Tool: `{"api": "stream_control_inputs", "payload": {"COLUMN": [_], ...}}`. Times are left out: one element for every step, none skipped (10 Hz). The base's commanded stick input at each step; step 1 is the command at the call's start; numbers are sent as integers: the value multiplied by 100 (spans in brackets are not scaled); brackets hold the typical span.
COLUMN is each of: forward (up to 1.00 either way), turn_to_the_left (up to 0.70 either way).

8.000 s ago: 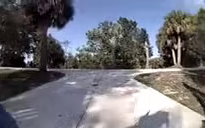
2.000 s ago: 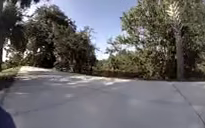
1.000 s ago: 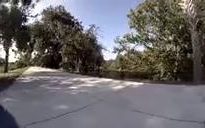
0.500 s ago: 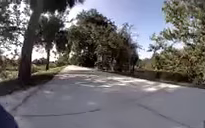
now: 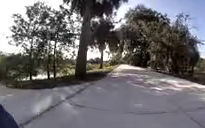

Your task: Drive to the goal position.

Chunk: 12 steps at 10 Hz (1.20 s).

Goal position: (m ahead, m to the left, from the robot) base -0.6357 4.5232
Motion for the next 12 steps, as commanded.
{"api": "stream_control_inputs", "payload": {"forward": [0, 0, 0, 0, 0, 0, 0, 0, 0, 0, 0, 0], "turn_to_the_left": [45, 45, 45, 45, 45, 45, 45, 45, 45, 45, 45, 45]}}
